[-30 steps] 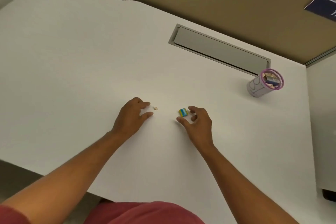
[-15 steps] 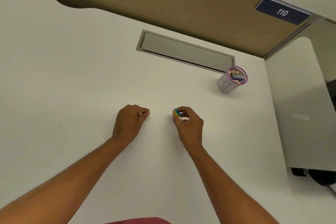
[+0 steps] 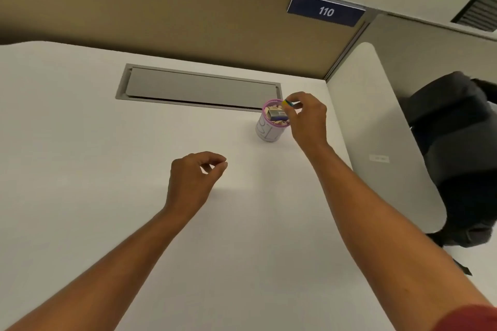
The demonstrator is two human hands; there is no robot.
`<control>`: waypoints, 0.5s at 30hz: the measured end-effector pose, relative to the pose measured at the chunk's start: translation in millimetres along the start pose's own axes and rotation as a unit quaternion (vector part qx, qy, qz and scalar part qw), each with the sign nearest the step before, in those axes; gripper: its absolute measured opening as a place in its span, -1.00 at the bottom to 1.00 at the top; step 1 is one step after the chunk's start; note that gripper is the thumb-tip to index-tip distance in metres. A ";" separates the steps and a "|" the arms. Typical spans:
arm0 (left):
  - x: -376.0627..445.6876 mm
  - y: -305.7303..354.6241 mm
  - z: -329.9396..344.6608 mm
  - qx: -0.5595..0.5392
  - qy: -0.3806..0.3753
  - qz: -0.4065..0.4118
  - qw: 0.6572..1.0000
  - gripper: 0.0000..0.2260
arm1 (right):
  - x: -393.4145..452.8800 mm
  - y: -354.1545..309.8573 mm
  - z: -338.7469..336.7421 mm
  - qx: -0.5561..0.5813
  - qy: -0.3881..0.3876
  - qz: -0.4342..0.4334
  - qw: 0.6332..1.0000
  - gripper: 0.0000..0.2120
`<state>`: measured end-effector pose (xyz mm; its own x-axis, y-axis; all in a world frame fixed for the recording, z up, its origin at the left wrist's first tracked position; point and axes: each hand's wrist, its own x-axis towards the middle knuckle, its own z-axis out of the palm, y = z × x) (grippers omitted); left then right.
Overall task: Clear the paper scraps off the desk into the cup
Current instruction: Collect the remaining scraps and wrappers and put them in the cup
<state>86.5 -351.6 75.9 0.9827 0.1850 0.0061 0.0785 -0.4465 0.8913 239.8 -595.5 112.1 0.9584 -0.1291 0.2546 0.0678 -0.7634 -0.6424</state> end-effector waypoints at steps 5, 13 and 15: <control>-0.2 5.4 15.2 0.011 0.027 0.009 1.000 -0.98 | 37.5 20.7 16.9 -0.113 -0.112 -0.040 0.987 -0.87; 11.9 16.3 31.9 0.015 0.045 0.032 0.998 -0.99 | 36.0 29.7 14.0 -0.121 -0.103 -0.093 0.983 -0.76; 26.1 27.5 40.7 0.023 0.040 0.058 0.997 -0.98 | 23.9 32.6 6.8 -0.047 -0.033 -0.077 0.995 -0.73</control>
<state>121.1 -394.6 82.1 0.9694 0.1978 0.1455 -0.0257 -0.5075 0.8613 266.8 -619.1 92.3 0.9550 0.0327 0.2949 0.1917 -0.8266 -0.5291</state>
